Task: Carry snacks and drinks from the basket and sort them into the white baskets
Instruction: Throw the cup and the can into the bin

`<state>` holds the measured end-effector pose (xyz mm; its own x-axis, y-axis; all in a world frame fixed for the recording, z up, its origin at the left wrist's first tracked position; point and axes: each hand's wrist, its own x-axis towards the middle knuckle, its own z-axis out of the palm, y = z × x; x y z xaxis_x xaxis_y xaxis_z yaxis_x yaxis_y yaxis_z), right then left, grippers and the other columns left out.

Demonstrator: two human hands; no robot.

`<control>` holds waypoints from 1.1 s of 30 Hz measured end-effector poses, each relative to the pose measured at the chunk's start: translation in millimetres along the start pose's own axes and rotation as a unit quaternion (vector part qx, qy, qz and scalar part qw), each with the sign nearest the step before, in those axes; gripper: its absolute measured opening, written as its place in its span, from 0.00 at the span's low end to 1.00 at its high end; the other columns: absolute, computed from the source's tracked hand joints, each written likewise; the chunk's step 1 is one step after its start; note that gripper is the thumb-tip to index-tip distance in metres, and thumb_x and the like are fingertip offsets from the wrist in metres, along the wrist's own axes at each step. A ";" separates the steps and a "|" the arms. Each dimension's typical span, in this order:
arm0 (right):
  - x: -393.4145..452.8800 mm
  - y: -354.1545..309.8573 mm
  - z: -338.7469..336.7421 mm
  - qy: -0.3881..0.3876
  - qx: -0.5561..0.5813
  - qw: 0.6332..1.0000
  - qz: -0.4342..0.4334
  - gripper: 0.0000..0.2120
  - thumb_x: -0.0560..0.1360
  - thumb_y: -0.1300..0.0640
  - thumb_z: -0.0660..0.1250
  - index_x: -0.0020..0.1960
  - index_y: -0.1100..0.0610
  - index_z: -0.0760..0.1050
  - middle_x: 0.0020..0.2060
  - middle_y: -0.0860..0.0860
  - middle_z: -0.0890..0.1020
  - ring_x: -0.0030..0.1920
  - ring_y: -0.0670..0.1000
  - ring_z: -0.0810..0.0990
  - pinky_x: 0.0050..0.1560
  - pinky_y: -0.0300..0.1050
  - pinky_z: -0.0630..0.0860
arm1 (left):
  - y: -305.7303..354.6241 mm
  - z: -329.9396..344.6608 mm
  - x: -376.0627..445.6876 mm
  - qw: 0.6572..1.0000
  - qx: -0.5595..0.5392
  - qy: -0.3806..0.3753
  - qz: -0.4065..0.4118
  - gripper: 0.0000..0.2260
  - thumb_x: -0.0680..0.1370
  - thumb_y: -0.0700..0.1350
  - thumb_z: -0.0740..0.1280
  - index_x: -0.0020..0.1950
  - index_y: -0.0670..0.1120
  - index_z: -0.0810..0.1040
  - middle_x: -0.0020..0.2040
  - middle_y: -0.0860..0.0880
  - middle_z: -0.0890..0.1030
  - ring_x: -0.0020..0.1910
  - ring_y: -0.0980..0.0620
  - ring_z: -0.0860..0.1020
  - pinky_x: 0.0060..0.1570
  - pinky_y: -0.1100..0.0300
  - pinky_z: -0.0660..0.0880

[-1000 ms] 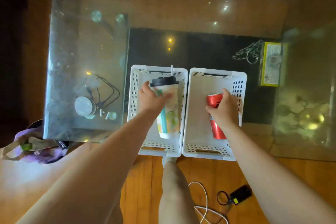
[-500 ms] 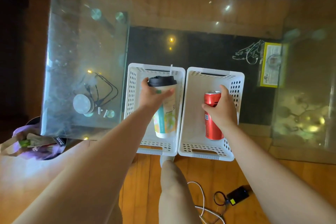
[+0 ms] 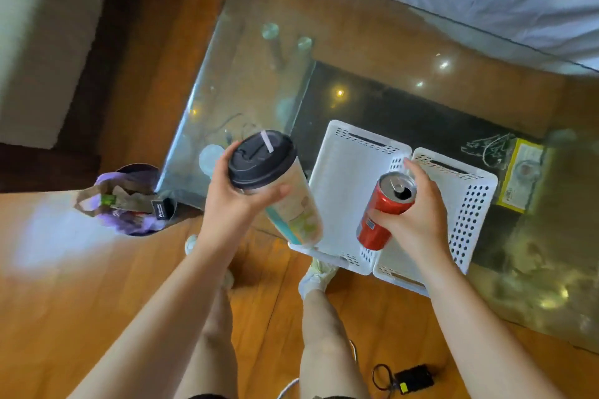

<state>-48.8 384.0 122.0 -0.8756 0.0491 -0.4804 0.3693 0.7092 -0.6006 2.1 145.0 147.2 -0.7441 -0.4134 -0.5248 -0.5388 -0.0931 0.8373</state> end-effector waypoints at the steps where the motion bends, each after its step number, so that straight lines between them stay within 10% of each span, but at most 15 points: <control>1: -5.5 -14.1 8.8 -0.012 -0.003 1.000 -0.009 0.42 0.62 0.56 0.79 0.69 0.44 0.61 0.66 0.49 0.70 0.65 0.50 0.69 0.56 0.46 0.72 | 1.1 -23.6 -2.4 1.000 -0.014 0.020 -0.005 0.43 0.54 0.46 0.80 0.67 0.47 0.69 0.60 0.50 0.79 0.58 0.56 0.78 0.57 0.59 0.76; 5: -27.1 -71.2 59.0 -0.055 -0.002 0.997 -0.045 0.37 0.60 0.58 0.79 0.63 0.43 0.65 0.60 0.46 0.70 0.57 0.44 0.67 0.49 0.38 0.71 | -6.2 -118.7 -8.6 0.992 -0.050 0.113 -0.033 0.43 0.55 0.45 0.81 0.68 0.46 0.69 0.60 0.47 0.79 0.59 0.51 0.78 0.61 0.49 0.75; 9: -49.7 -126.5 130.3 -0.084 -0.007 0.993 -0.080 0.35 0.60 0.55 0.79 0.61 0.42 0.66 0.54 0.42 0.68 0.56 0.45 0.69 0.42 0.31 0.69 | -27.2 -213.3 -6.3 0.979 -0.055 0.190 -0.050 0.41 0.56 0.46 0.78 0.67 0.48 0.69 0.60 0.50 0.79 0.57 0.56 0.78 0.51 0.62 0.77; 16: -67.1 -212.7 270.1 -0.147 -0.051 0.981 -0.118 0.33 0.59 0.45 0.78 0.58 0.42 0.64 0.56 0.44 0.73 0.56 0.49 0.74 0.52 0.48 0.75 | -87.2 -340.9 27.2 0.963 0.000 0.260 -0.062 0.41 0.60 0.36 0.79 0.68 0.50 0.64 0.62 0.53 0.71 0.60 0.55 0.72 0.59 0.57 0.73; 21: -44.9 -239.9 359.9 -0.177 -0.110 0.964 -0.167 0.31 0.63 0.55 0.77 0.60 0.47 0.64 0.58 0.50 0.72 0.56 0.53 0.73 0.50 0.46 0.73 | -138.3 -362.1 68.4 0.960 0.081 0.259 -0.061 0.48 0.58 0.38 0.80 0.72 0.50 0.60 0.61 0.58 0.66 0.63 0.60 0.65 0.55 0.72 0.66; 33: 20.4 -214.2 516.8 -0.276 -0.256 0.884 -0.276 0.31 0.64 0.65 0.72 0.61 0.49 0.64 0.58 0.53 0.69 0.60 0.56 0.70 0.54 0.49 0.76 | -265.5 -337.1 143.3 0.935 0.065 0.341 -0.070 0.43 0.59 0.43 0.79 0.70 0.48 0.62 0.60 0.56 0.64 0.62 0.61 0.64 0.62 0.73 0.62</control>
<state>15.1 -130.3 -89.4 -0.5406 -0.6551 -0.5278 -0.3802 0.7499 -0.5414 171.6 -194.8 -98.6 -0.2603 -0.8915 -0.3708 -0.6892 -0.0974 0.7180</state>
